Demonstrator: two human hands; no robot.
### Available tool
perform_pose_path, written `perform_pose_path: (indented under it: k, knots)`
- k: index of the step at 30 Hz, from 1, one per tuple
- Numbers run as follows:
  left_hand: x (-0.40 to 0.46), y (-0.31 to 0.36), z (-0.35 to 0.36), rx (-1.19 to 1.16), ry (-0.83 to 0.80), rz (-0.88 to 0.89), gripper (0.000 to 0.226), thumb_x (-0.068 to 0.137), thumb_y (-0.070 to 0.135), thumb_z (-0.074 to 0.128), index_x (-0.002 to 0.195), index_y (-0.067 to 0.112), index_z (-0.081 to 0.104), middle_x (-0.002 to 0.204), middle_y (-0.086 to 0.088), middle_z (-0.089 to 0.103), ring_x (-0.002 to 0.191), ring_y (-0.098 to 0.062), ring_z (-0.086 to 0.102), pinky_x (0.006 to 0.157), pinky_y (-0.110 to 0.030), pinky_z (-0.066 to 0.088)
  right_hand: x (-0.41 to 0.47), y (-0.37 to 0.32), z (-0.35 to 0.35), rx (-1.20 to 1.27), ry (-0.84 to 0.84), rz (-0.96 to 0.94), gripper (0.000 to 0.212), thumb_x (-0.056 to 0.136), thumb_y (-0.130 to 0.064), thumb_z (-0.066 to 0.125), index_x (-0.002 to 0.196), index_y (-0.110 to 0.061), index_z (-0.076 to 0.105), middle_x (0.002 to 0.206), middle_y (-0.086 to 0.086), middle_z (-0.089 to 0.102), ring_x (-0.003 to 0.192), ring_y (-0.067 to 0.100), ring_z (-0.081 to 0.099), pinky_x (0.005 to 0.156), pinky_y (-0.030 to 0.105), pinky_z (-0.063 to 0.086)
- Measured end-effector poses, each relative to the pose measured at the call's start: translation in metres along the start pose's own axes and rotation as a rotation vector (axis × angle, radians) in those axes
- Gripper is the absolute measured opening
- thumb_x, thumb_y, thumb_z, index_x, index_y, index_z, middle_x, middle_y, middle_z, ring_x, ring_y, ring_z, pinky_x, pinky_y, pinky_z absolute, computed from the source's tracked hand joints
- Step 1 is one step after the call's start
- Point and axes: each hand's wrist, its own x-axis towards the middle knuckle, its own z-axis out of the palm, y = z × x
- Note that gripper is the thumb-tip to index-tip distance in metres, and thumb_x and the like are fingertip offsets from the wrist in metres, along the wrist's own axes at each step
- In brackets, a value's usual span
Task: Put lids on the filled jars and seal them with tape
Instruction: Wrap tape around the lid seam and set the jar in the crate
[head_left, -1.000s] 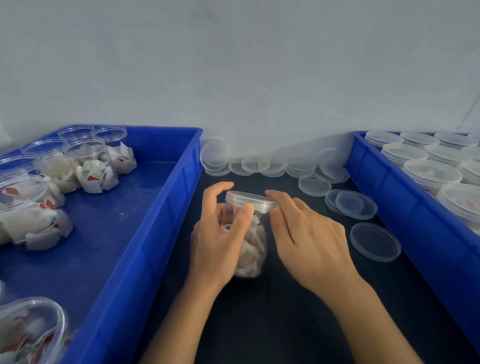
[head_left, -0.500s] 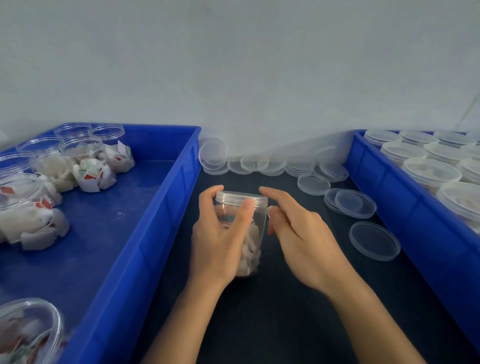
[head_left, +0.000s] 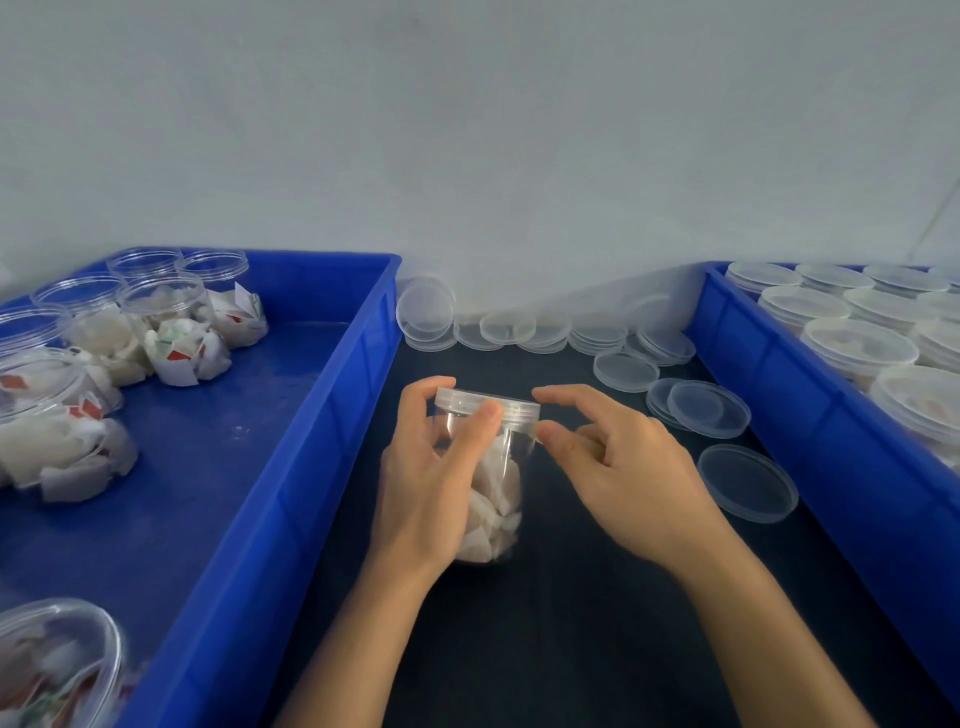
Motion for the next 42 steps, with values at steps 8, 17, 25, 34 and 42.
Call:
perform_pose_path:
  k: [8,17,25,34,42]
  knots:
    - [-0.002,0.001,-0.005,-0.041,-0.07,0.054,0.049,0.088,0.068,0.063,0.125,0.036,0.061,0.105,0.007,0.076,0.097,-0.012,0.074,0.084,-0.028,0.058,0.0,0.001,-0.003,0.042,-0.012,0.007,0.023,0.101,-0.054,0.056,0.124,-0.058,0.058,0.055,-0.013,0.055,0.06,0.006,0.054,0.065,0.029,0.039]
    - [0.001,-0.002,-0.013,-0.098,-0.244,0.015,0.043,0.103,0.052,0.049,0.133,0.023,0.06,0.114,-0.005,0.072,0.107,-0.025,0.073,0.091,-0.036,0.061,-0.002,0.001,-0.014,0.139,-0.156,0.03,0.027,0.098,-0.058,0.057,0.125,-0.06,0.059,0.055,-0.007,0.046,0.052,0.007,0.044,0.061,0.028,0.037]
    - [0.0,0.004,-0.011,0.248,0.113,0.142,0.049,0.088,0.075,0.053,0.121,0.04,0.06,0.104,0.029,0.067,0.096,0.004,0.068,0.074,-0.012,0.052,-0.005,-0.002,-0.013,0.093,-0.111,0.055,0.024,0.098,-0.062,0.056,0.118,-0.05,0.063,0.056,-0.01,0.056,0.056,0.005,0.051,0.062,0.027,0.035]
    - [-0.015,0.013,0.002,0.501,0.062,0.199,0.051,0.082,0.085,0.053,0.12,0.056,0.039,0.106,0.032,0.063,0.097,0.013,0.063,0.074,-0.025,0.055,-0.009,-0.018,0.001,-0.119,-0.009,0.033,0.041,0.094,-0.07,0.04,0.126,-0.05,0.057,0.064,-0.017,0.063,0.07,0.009,0.062,0.072,0.035,0.053]
    - [-0.007,0.011,-0.003,0.499,0.096,0.164,0.044,0.084,0.087,0.045,0.118,0.063,0.031,0.104,0.039,0.053,0.092,0.019,0.059,0.07,-0.022,0.047,-0.005,-0.011,-0.001,0.032,-0.145,0.0,0.034,0.108,-0.046,0.042,0.14,-0.06,0.044,0.074,-0.013,0.063,0.068,0.007,0.058,0.064,0.026,0.041]
